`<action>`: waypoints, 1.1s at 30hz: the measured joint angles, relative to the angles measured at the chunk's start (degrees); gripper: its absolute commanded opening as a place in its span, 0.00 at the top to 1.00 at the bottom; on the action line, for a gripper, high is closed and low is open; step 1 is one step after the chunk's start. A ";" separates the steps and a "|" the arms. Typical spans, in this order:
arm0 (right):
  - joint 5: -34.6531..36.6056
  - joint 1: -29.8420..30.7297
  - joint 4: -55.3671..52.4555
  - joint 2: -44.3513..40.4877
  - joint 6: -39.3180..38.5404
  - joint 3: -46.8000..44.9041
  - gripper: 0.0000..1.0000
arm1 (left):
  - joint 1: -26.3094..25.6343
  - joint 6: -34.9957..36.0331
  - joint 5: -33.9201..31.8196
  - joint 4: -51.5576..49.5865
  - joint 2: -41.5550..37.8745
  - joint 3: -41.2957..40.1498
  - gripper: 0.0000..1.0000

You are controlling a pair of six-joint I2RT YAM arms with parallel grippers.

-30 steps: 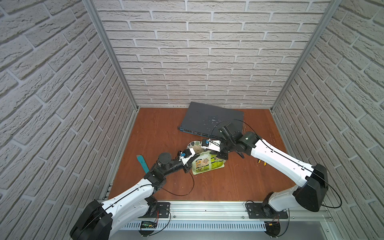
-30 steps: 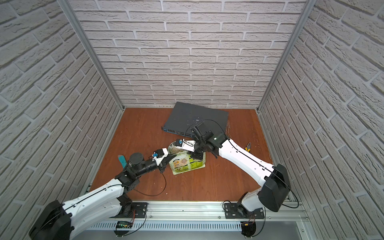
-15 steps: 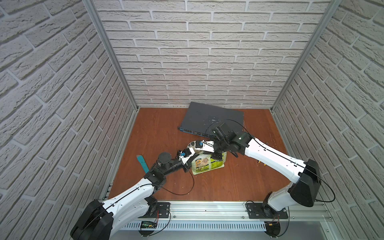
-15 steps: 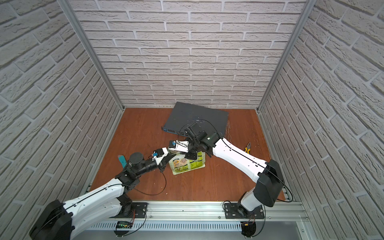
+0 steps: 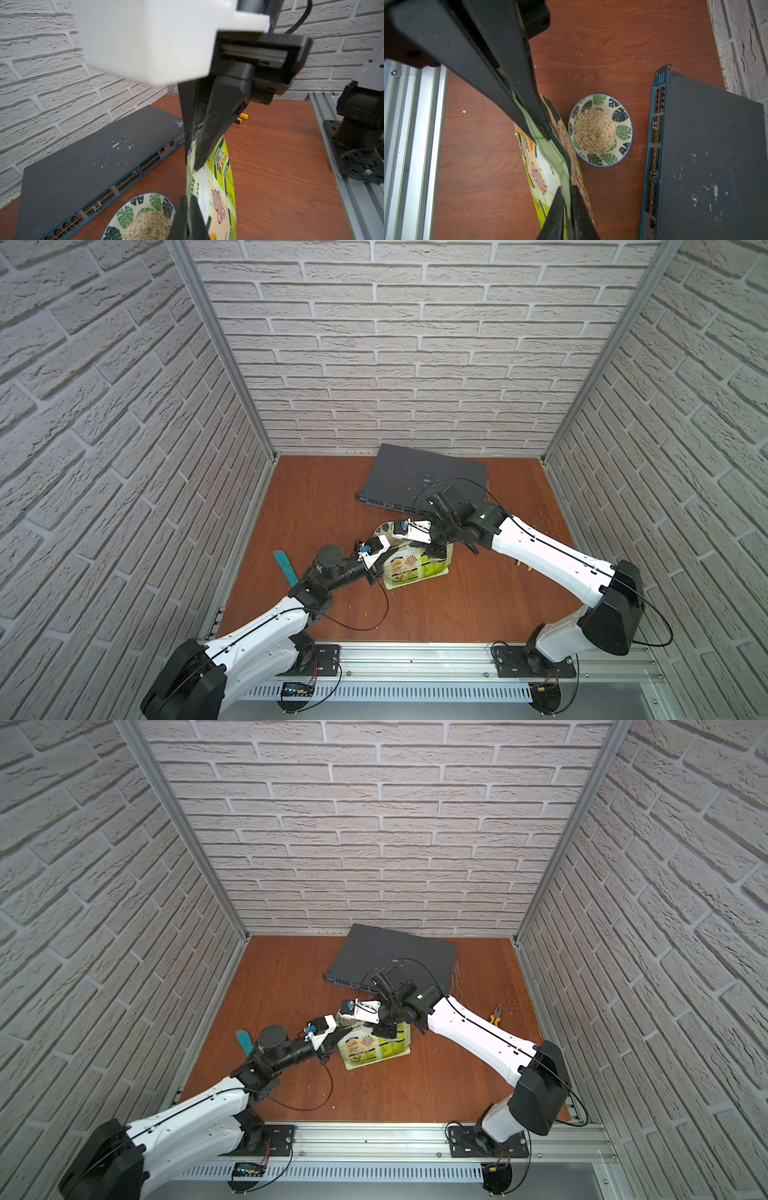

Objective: Pour the oats into the breakfast bowl
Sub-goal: Close the oats bag at the center of the board.

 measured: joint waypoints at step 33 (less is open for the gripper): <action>2.64 -7.82 -3.04 -4.24 -1.44 -2.89 0.92 | 0.48 1.46 -0.98 -4.17 -2.99 0.24 1.00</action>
